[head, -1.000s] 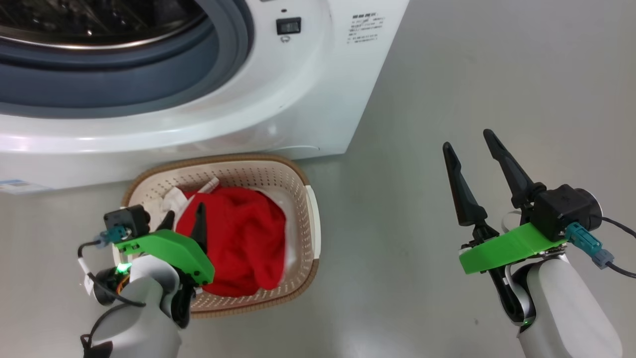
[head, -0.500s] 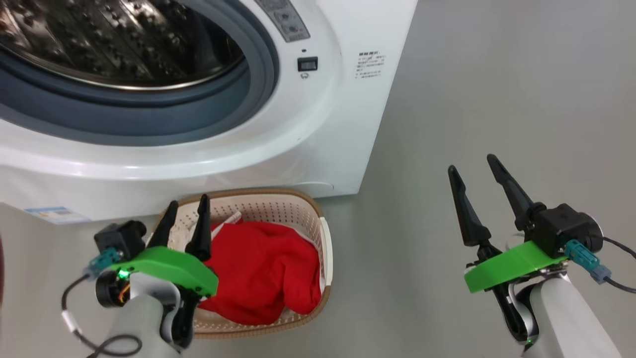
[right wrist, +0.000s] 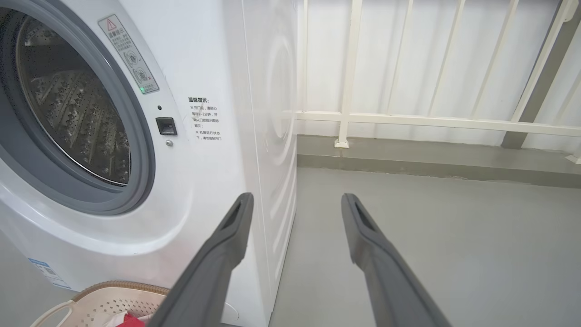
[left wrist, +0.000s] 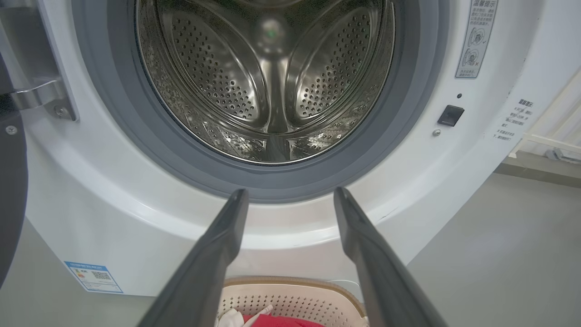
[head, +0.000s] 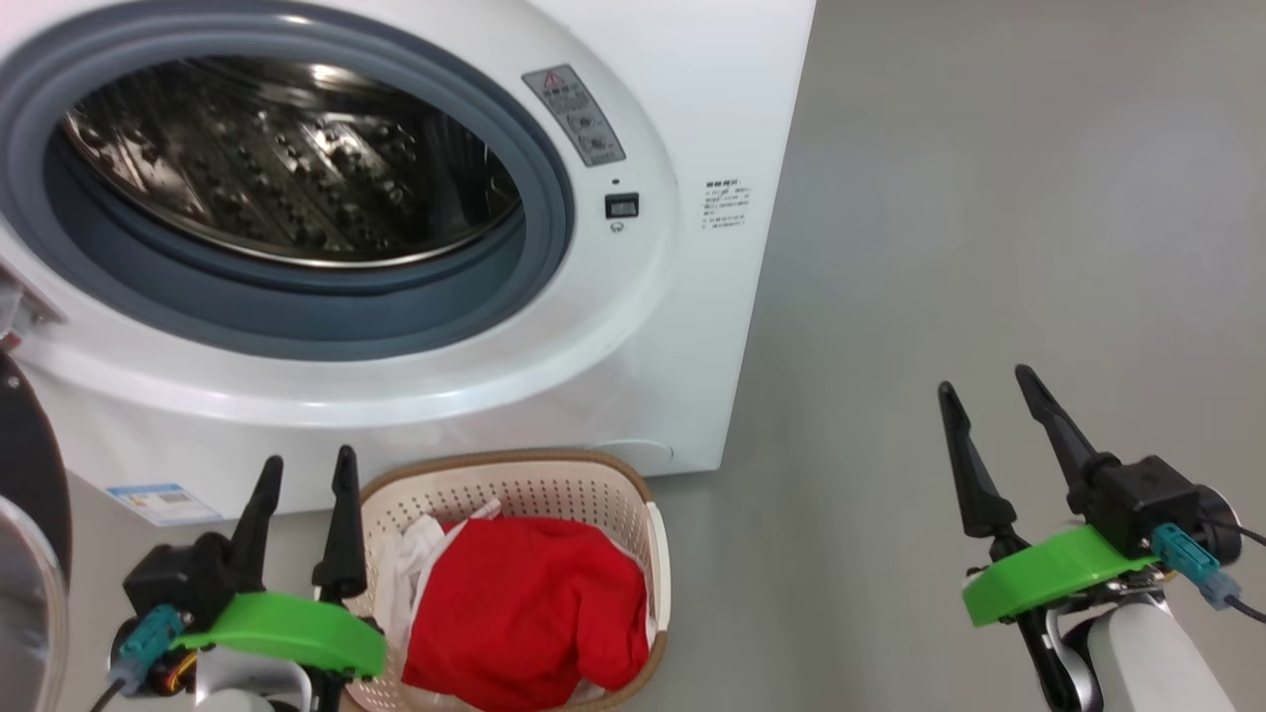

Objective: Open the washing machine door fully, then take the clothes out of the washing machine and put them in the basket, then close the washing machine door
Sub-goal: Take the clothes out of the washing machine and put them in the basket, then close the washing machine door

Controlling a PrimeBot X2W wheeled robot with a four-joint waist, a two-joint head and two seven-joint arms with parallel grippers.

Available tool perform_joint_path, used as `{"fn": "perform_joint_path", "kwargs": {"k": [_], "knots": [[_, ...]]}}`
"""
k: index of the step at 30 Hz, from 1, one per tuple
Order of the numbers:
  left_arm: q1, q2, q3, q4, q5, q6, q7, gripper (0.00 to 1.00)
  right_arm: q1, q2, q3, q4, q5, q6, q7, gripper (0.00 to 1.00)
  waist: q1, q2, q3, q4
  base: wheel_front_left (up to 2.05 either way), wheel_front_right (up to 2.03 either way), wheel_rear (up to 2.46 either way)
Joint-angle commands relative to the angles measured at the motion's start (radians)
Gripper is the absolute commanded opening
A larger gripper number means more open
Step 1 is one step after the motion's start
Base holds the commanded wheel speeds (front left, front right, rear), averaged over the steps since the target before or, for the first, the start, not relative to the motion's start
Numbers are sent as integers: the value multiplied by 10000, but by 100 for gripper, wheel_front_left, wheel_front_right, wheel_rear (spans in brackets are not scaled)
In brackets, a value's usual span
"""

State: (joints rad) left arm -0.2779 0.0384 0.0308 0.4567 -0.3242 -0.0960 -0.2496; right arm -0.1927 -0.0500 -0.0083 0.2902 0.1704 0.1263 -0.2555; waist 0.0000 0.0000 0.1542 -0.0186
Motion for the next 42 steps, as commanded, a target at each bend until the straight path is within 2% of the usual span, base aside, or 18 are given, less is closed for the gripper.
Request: {"fn": "perform_joint_path", "kwargs": {"k": [1,14,19,27,42], "knots": [[200,201,394,-499,207,73,-121,100,119,-3,51,-293,-141,44,-63,100,0,0,-521,53,0,0,0],[1558,180,508,-2196,616,-12,-122,100,1037,-3,-540,-959,-243,44,-63,100,0,0,-1311,111,0,0,0],[2006,213,511,-2565,807,148,-122,100,1301,-3,-491,-1046,-235,44,-63,100,0,0,-1533,39,0,0,0],[2385,251,456,-2655,919,382,-105,100,1484,-3,-383,-1178,-249,44,-63,100,0,0,-1662,5,0,0,0],[2353,344,385,-2797,882,525,-104,100,1485,-3,-248,-1172,-296,44,-63,100,0,0,-1546,53,0,0,0]]}}
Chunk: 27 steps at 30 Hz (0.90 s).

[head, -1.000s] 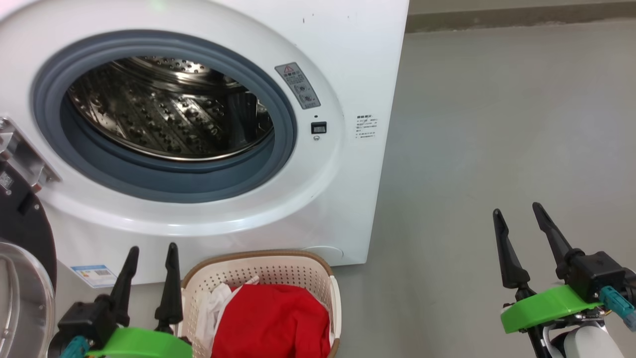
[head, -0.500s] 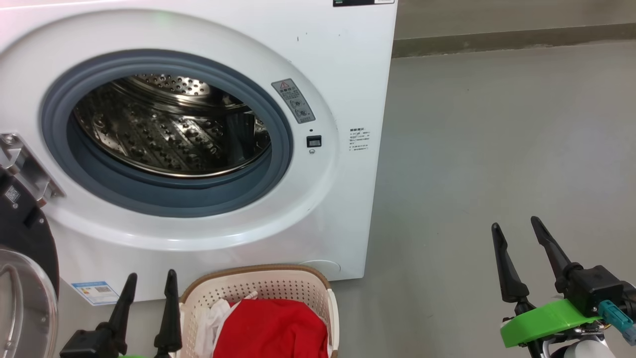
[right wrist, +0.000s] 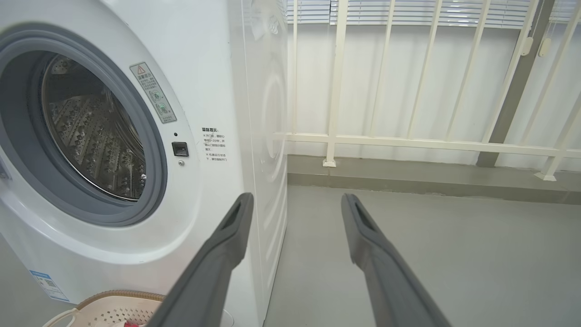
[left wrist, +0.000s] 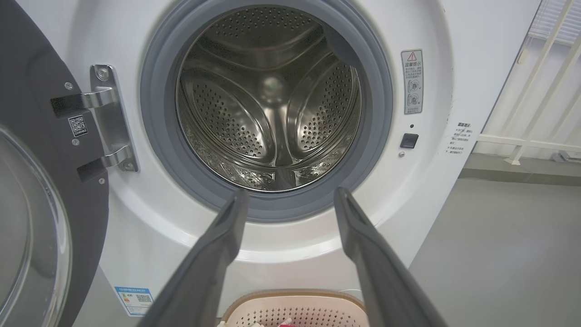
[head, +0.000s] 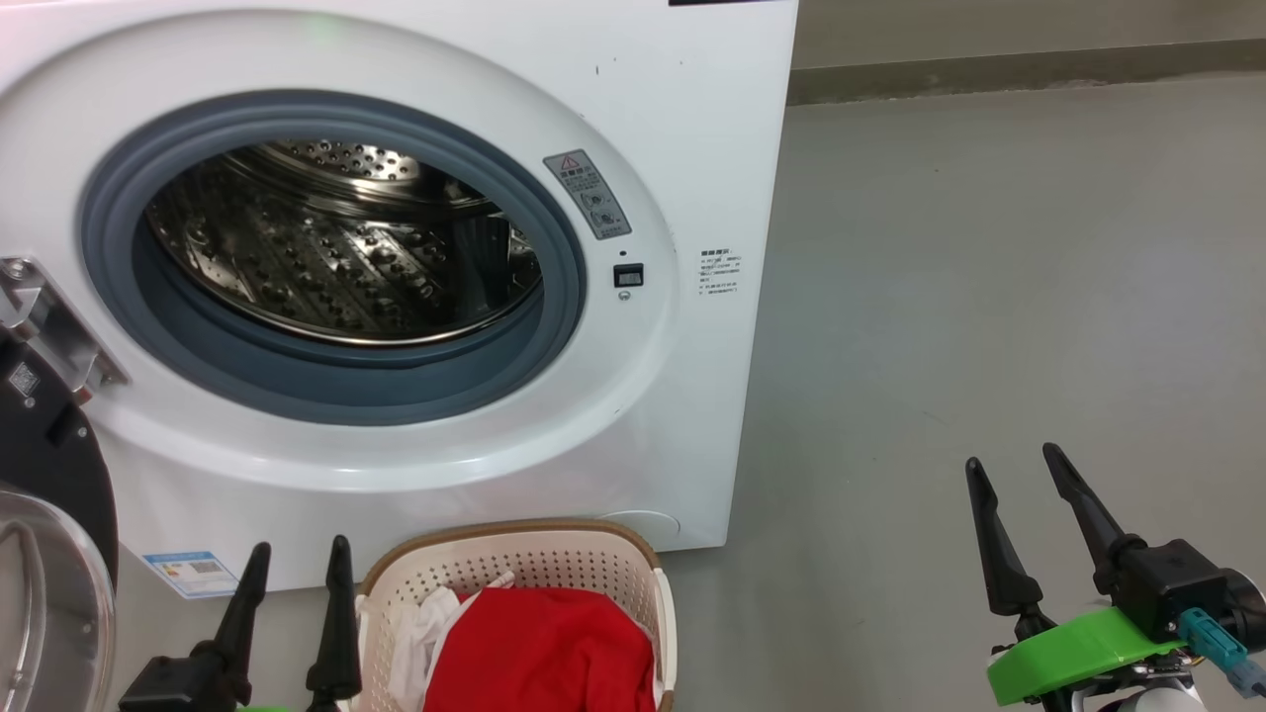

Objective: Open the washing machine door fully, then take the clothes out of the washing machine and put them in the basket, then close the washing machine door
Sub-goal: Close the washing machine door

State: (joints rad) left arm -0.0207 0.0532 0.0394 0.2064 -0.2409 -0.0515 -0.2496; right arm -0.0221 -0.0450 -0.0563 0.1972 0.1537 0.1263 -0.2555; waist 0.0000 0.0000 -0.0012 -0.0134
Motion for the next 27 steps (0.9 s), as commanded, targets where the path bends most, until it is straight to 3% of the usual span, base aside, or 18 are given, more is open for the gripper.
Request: {"fn": "perform_joint_path", "kwargs": {"k": [1,13,27], "knots": [[-226,203,274,-292,58,82,-97,100,-229,-52,238,-224,-129,44,-63,100,0,0,18,5,0,0,0],[-212,244,143,-423,91,218,-98,100,-283,-52,265,-137,-126,44,-63,100,0,0,-17,-29,-30,30,0],[-190,316,-31,-747,32,133,-93,100,-309,-52,228,-112,-77,44,-63,100,0,0,39,44,-171,171,0]]}}
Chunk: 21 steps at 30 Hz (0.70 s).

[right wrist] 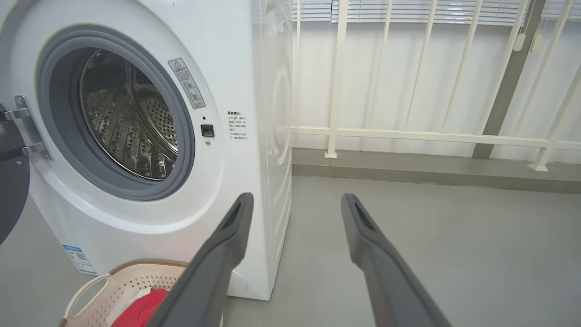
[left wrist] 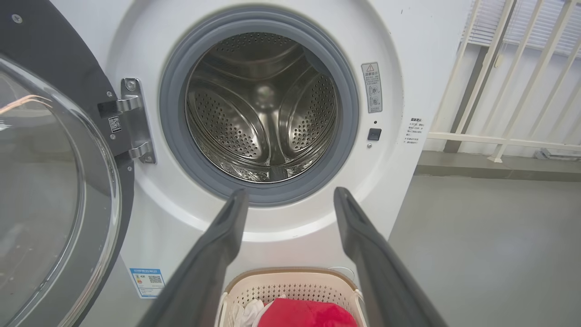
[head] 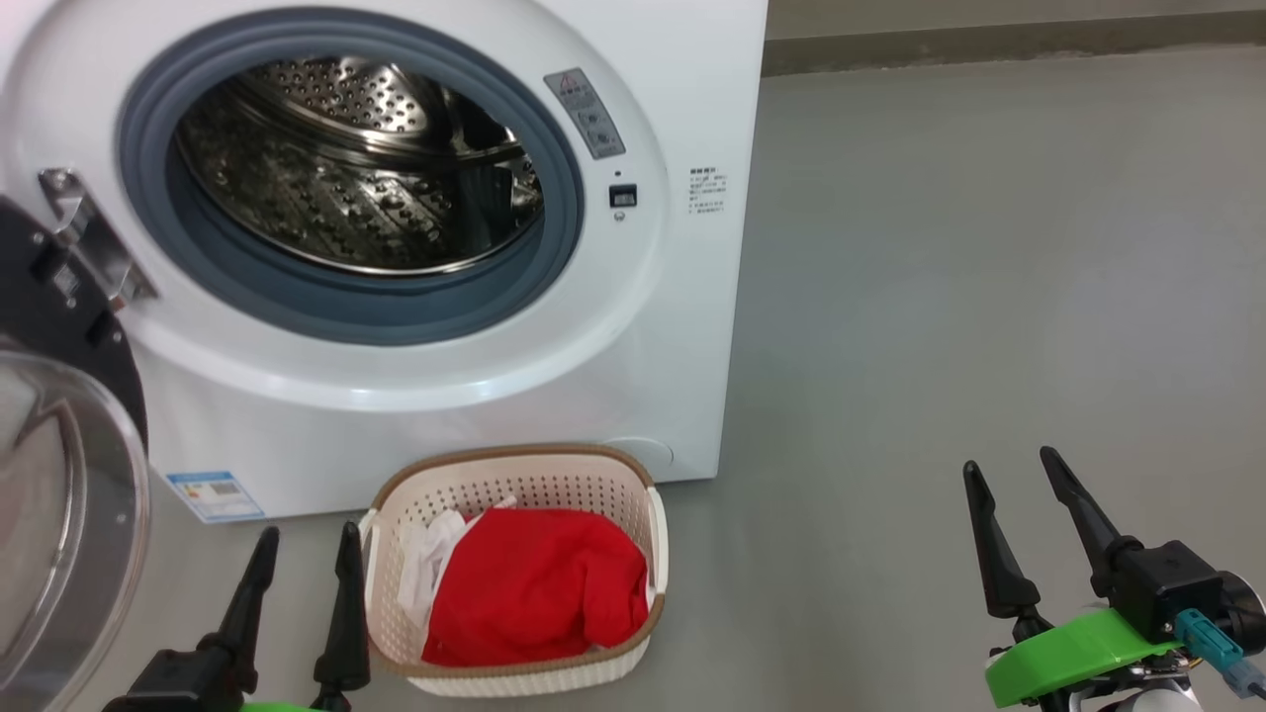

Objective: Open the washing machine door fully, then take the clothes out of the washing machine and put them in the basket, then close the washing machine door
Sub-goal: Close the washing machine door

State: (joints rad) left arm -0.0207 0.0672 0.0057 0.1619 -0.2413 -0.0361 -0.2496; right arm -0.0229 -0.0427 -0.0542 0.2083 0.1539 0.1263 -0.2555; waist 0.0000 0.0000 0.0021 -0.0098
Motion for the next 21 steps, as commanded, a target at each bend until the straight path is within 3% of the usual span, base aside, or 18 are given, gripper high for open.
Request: {"fn": "perform_joint_path", "kwargs": {"k": [1,9,21], "knots": [[-173,184,312,-337,57,0,-97,100,-305,-75,202,-224,-85,44,-63,100,0,0,11,17,-149,149,0],[-120,198,310,-399,54,63,-108,100,-339,-75,199,-214,-104,44,-63,100,0,0,74,56,-98,98,0],[-273,264,350,-370,100,102,-119,100,-465,-75,342,-197,-98,44,-63,100,0,0,132,59,-7,7,0]]}}
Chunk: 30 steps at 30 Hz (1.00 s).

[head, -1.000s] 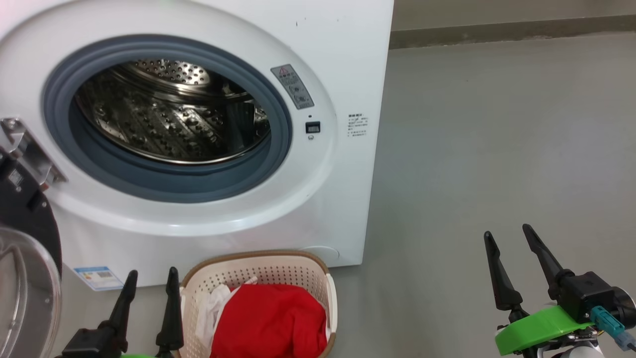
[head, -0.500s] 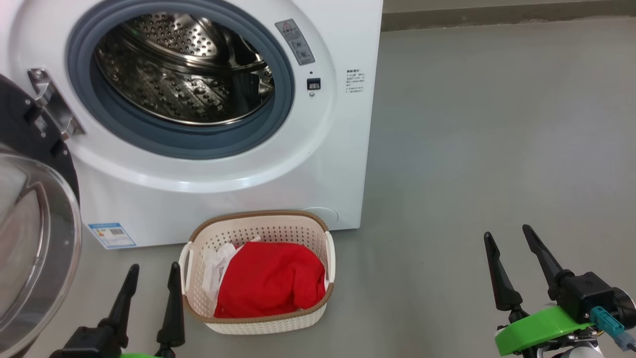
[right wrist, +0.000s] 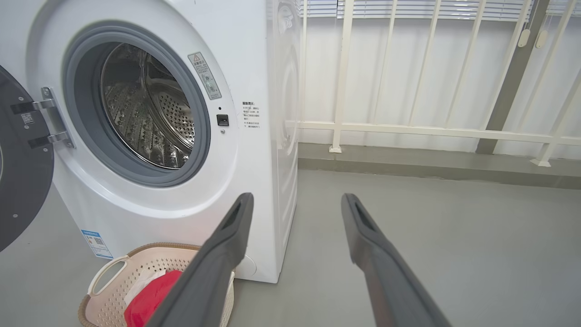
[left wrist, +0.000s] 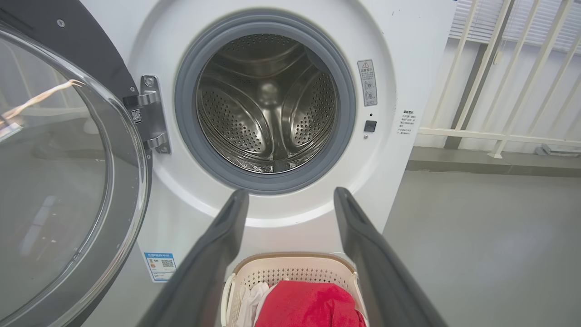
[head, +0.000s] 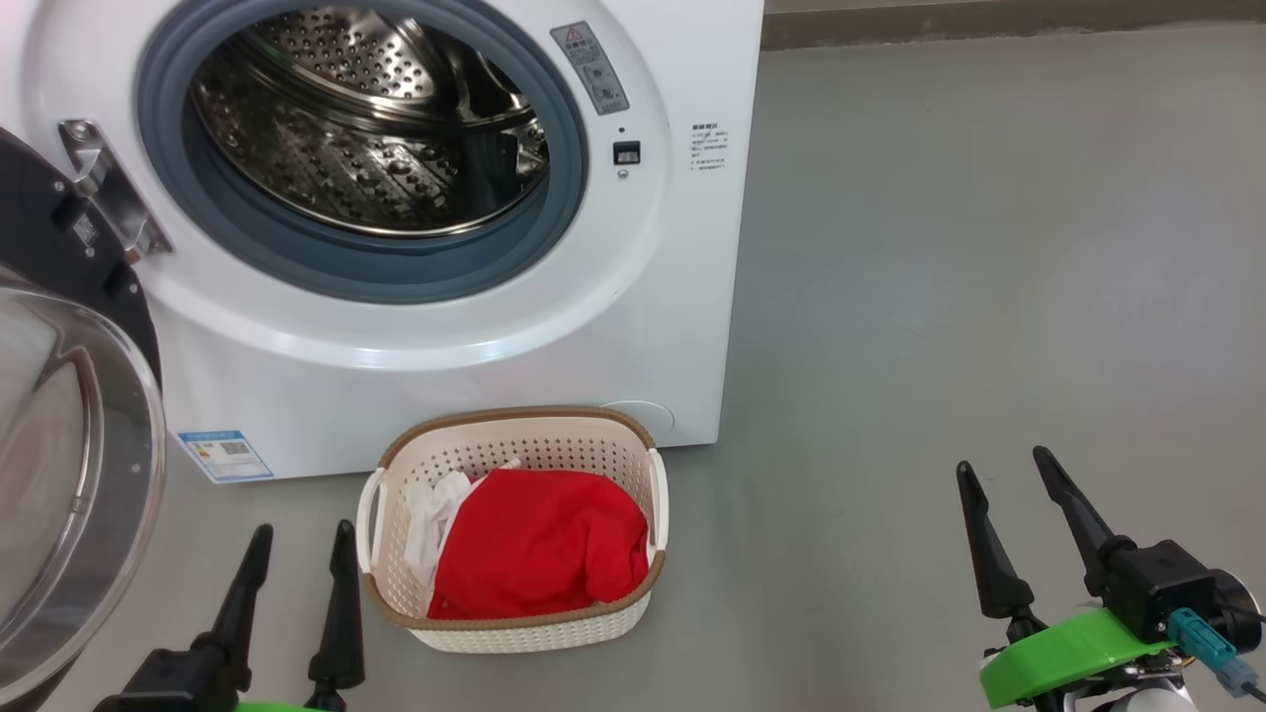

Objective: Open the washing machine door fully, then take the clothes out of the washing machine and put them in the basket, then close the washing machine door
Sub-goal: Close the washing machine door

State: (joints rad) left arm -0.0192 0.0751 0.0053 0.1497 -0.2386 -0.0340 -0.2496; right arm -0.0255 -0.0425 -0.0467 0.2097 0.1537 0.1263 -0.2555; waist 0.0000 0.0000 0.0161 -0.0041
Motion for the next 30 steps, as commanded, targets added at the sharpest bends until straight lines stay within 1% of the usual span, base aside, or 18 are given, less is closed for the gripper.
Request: {"fn": "perform_joint_path", "kwargs": {"k": [1,3,11,26,27,30], "knots": [[-288,184,367,-232,72,98,-119,100,-429,-77,298,-210,-102,44,-63,100,0,0,-19,9,0,0,0],[-304,175,396,-255,75,135,-120,100,-405,-77,330,-208,-104,44,-63,100,0,0,-30,51,0,0,0],[-231,141,431,-474,192,389,-121,100,-263,-77,420,-220,-44,44,-63,100,0,0,-64,717,0,0,0],[-40,123,531,-1109,262,985,-20,100,-391,-77,652,-450,-315,44,-63,100,0,0,56,2534,0,0,0],[-40,123,531,-1109,262,985,-20,100,-391,-77,652,-450,-315,44,-63,100,0,0,56,2534,0,0,0],[15,123,507,-1198,286,1073,88,100,-471,-77,768,-468,-316,44,-63,100,0,0,-2,2886,0,0,0]]}}
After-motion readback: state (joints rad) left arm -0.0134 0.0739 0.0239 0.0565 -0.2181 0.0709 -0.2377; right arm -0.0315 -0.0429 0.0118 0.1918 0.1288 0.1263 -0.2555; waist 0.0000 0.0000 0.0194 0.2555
